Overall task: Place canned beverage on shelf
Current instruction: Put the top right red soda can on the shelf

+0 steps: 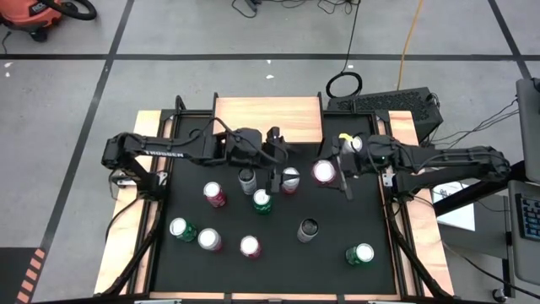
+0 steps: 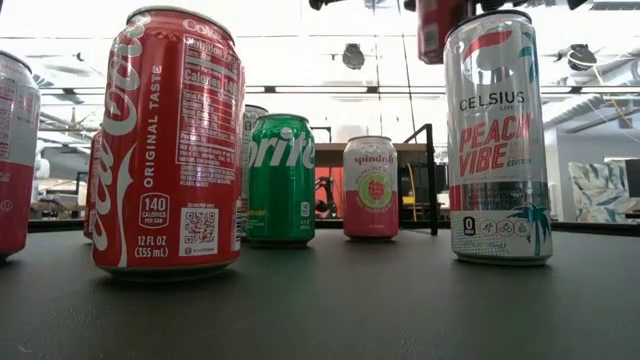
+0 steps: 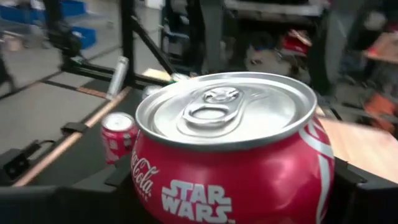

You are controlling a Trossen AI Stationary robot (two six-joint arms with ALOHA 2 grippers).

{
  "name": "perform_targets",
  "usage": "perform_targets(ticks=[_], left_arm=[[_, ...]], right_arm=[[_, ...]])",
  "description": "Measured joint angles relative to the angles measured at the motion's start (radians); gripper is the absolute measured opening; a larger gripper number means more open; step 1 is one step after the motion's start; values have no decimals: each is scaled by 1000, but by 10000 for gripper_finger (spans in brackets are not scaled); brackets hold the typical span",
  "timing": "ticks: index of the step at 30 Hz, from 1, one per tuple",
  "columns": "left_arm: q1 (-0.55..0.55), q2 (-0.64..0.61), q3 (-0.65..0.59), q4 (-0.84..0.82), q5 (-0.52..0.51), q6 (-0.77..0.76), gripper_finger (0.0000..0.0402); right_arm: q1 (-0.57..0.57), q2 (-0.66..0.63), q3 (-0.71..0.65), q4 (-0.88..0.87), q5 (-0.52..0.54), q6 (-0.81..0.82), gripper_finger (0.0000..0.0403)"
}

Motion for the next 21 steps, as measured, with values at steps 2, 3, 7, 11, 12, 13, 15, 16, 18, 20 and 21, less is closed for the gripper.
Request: perform_targets(ticks=[2, 3, 7, 11, 12, 13, 15, 16, 18, 20, 21], left_arm=[[-22, 0, 0, 0, -45, 0, 315], [-34, 0, 0, 1, -73, 0, 315], [-79, 0, 0, -2, -228, 0, 315], [-117, 0, 0, -6, -357, -1, 315], [-124, 1, 0, -6, -373, -2, 315], [-130, 4, 0, -2, -382, -2, 315], [-139, 7, 0, 4, -386, -2, 315], [-141, 8, 0, 6, -386, -11, 315], [-142, 8, 0, 8, -387, -42, 315], [-141, 8, 0, 10, -388, -64, 315], [-141, 8, 0, 10, -389, -76, 315]], right_arm=[[0, 9, 0, 32, -15, -7, 286], [0, 13, 0, 47, -15, -7, 286], [0, 40, 0, 116, -11, 19, 286], [0, 69, 0, 214, 8, 78, 286], [0, 76, 0, 241, 27, 96, 286], [0, 83, 0, 264, 52, 112, 286], [0, 95, 0, 298, 95, 129, 286], [0, 101, 0, 315, 115, 136, 286], [-1, 109, 0, 344, 158, 154, 286], [0, 113, 0, 359, 220, 182, 286], [0, 116, 0, 367, 241, 200, 286]])
